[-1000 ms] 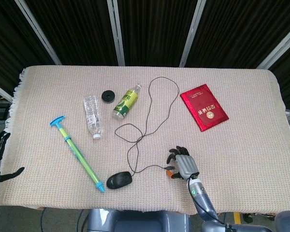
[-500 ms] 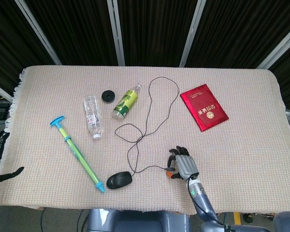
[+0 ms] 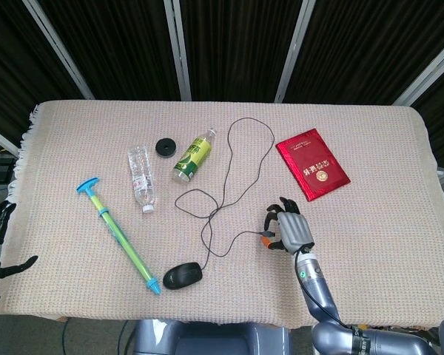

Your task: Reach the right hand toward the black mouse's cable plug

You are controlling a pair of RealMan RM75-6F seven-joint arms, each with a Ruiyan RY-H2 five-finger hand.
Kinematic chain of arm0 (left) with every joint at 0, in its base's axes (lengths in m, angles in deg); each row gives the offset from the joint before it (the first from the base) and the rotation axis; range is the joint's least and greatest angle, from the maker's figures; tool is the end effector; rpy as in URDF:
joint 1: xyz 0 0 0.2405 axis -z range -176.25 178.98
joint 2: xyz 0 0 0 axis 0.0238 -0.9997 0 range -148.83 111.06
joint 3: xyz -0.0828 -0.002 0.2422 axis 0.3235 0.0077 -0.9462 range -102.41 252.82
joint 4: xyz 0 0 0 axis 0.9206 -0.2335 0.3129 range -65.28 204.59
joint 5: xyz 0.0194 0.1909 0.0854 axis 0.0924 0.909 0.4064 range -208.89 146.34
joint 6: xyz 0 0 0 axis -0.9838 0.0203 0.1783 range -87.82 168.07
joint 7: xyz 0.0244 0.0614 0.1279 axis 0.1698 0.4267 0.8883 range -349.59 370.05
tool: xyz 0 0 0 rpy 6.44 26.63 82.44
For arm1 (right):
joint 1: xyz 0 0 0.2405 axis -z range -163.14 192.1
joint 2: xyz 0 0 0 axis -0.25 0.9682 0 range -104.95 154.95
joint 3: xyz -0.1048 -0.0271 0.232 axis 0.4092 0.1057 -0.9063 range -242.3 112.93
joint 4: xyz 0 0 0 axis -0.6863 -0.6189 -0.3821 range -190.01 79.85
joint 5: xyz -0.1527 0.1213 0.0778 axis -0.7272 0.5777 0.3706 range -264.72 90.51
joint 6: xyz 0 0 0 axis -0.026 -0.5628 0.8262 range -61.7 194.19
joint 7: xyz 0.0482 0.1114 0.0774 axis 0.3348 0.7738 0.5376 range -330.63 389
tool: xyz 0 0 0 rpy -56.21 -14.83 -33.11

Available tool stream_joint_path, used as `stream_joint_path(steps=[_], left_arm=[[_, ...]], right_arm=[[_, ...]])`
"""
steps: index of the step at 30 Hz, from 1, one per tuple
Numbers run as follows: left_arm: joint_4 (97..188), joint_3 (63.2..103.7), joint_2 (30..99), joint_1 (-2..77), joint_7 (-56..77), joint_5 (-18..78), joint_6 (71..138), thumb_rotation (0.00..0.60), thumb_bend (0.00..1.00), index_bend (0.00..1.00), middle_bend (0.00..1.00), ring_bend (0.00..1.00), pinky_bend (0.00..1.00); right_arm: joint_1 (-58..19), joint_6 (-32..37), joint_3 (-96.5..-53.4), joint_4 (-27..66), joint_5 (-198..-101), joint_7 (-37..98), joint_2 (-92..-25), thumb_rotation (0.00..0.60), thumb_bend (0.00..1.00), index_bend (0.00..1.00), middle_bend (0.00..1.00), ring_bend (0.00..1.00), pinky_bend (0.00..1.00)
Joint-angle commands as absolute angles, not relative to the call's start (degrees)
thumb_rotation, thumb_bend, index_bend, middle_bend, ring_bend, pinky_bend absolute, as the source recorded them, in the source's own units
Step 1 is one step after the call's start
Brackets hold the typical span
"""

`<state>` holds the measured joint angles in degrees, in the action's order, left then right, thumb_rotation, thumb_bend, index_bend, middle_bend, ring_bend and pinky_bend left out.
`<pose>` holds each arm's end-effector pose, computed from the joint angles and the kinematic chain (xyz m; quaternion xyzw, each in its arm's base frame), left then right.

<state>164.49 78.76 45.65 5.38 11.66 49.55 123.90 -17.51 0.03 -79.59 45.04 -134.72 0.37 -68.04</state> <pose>-0.3163 0.1776 0.1557 -0.5622 -0.4233 -0.3741 0.6040 -0.1520 -0.2906 -0.0199 0.6101 -0.5469 0.3711 0.4370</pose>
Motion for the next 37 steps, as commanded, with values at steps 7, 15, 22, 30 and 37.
stream_joint_path(steps=[7, 15, 22, 30, 37], left_arm=[[164.70, 78.61, 45.73, 5.45, 12.05, 49.72, 123.80, 0.600, 0.10, 0.01, 0.00, 0.00, 0.00], [164.80, 78.64, 45.80, 5.52, 12.30, 49.60, 123.71, 0.600, 0.10, 0.01, 0.00, 0.00, 0.00], [164.67, 78.62, 45.64, 5.44, 11.81, 49.54, 123.70, 0.600, 0.10, 0.01, 0.00, 0.00, 0.00], [164.55, 78.54, 45.60, 5.53, 11.38, 50.03, 123.74, 0.600, 0.10, 0.01, 0.00, 0.00, 0.00], [164.58, 78.41, 45.34, 5.55, 10.76, 50.00, 123.40, 0.600, 0.10, 0.02, 0.00, 0.00, 0.00]], right_arm=[[-24.25, -4.64, -89.87, 57.35, -110.16, -9.82, -60.58, 0.600, 0.32, 0.64, 0.26, 0.00, 0.00], [-35.81, -16.37, -94.50, 60.98, -89.99, -26.19, -59.89, 0.600, 0.32, 0.64, 0.26, 0.00, 0.00], [-42.75, -23.45, -95.53, 60.62, -83.37, -32.29, -63.11, 0.600, 0.32, 0.63, 0.25, 0.00, 0.00], [-45.48, -26.73, -95.56, 59.47, -84.58, -31.45, -66.16, 0.600, 0.32, 0.63, 0.25, 0.00, 0.00], [-44.83, -28.25, -93.92, 57.98, -89.01, -28.41, -67.05, 0.600, 0.32, 0.64, 0.25, 0.00, 0.00]])
